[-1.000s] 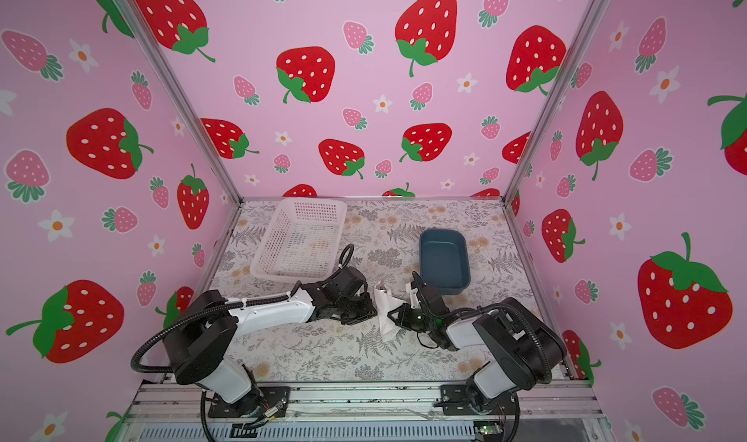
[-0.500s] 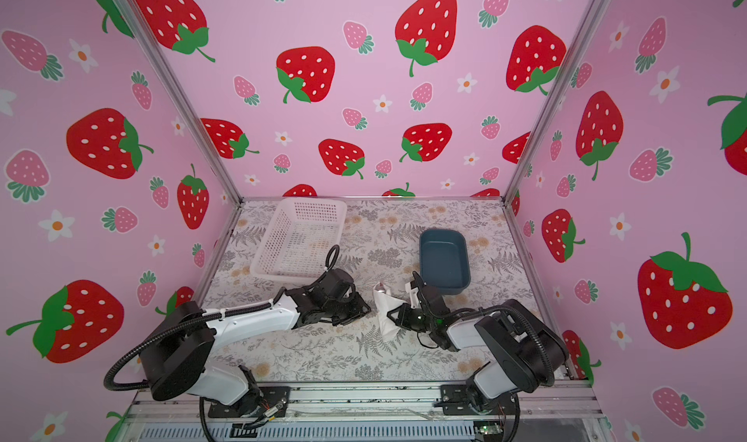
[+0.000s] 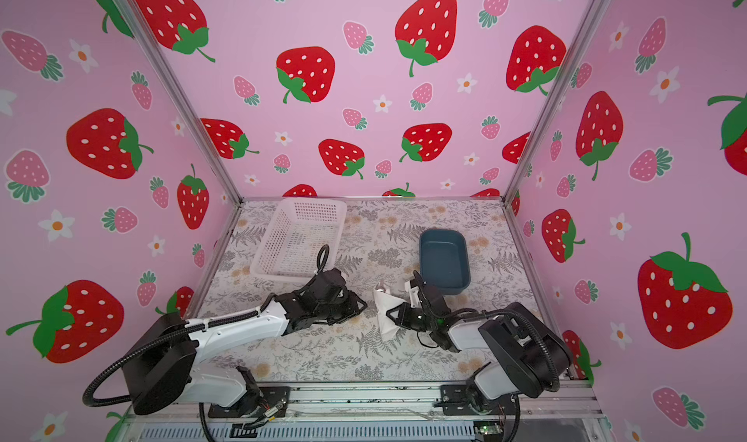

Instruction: Place the utensils on the paper napkin and roll it up

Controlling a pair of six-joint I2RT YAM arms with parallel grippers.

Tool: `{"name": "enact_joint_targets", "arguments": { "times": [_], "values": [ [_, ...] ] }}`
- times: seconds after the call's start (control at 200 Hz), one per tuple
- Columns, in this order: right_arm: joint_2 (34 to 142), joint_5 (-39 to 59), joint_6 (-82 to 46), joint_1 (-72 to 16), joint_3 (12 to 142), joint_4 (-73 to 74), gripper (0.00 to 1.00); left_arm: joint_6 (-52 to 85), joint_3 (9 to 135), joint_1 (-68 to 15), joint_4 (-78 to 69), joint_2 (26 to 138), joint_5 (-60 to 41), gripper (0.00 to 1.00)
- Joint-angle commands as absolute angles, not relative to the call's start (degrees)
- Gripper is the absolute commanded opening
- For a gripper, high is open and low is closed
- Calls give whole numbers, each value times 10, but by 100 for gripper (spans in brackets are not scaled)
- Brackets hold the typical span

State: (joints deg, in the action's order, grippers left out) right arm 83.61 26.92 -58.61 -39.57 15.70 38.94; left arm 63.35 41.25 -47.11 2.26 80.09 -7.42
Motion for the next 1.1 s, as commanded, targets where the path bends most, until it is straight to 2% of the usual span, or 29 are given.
{"name": "enact_joint_targets", "arguments": {
  "times": [0.0, 0.235, 0.365, 0.535, 0.785, 1.096],
  "values": [
    [816, 276, -580, -394, 150, 406, 9, 641, 407, -468, 14, 794, -44, 41],
    [797, 280, -581, -394, 154, 400, 9, 642, 392, -468, -19, 788, -41, 44],
    [776, 281, -580, -394, 153, 399, 9, 632, 391, -458, -33, 785, -88, 46],
    [736, 293, -577, -393, 161, 391, 9, 635, 356, -450, -129, 761, -134, 60],
    [649, 304, -550, -393, 207, 335, 9, 588, 351, -434, -134, 686, -165, 73],
    [612, 340, -542, -393, 270, 322, 9, 592, 367, -410, -200, 665, -252, 75]
  ]
}}
